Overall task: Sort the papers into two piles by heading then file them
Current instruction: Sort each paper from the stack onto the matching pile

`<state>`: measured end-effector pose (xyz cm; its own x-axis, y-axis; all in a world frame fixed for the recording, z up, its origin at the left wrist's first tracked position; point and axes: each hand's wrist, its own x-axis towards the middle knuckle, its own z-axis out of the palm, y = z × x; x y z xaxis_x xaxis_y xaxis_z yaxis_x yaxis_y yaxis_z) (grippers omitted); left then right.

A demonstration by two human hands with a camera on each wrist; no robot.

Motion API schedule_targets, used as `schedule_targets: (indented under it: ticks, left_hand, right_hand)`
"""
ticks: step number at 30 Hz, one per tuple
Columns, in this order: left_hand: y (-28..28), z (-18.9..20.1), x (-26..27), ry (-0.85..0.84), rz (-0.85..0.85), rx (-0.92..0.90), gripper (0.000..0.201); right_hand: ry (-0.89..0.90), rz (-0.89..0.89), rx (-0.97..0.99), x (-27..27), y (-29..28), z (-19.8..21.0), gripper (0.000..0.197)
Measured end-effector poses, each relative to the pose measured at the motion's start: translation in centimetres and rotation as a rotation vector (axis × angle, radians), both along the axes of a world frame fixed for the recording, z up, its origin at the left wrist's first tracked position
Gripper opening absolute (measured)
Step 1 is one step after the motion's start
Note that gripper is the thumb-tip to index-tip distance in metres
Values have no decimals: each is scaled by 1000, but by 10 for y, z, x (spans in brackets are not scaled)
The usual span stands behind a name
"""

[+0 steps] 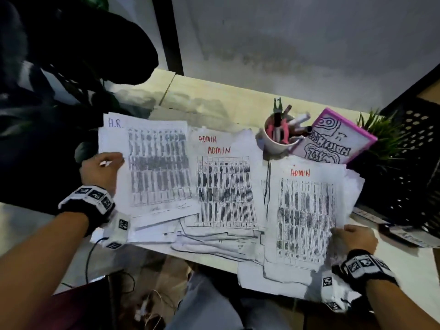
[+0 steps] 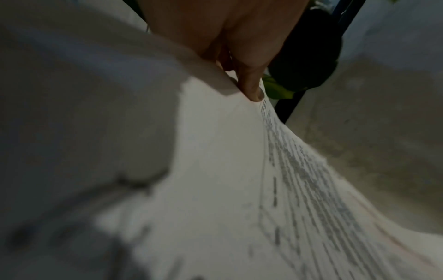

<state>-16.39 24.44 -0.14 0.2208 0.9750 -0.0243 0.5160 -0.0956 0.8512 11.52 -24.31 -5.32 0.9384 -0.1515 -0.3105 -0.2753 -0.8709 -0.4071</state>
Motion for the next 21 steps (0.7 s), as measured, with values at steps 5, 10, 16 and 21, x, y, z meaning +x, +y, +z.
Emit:
schedule_targets:
  ticks: [5, 10, 16, 21]
  left_hand:
    - [12, -15, -10, 337, -208, -111, 30]
    - [-2, -27, 10, 508, -165, -66, 47]
    - [-103, -16, 80, 286, -365, 216, 41]
    - [-202, -16, 133, -66, -752, -256, 61]
  right_hand:
    - [-76, 58, 12, 3, -2, 4, 24]
    - [-195, -7, 111, -1, -6, 8, 33]
    - [-231, -71, 489, -6, -18, 21, 20]
    - [-79, -198, 944, -14, -22, 39, 45]
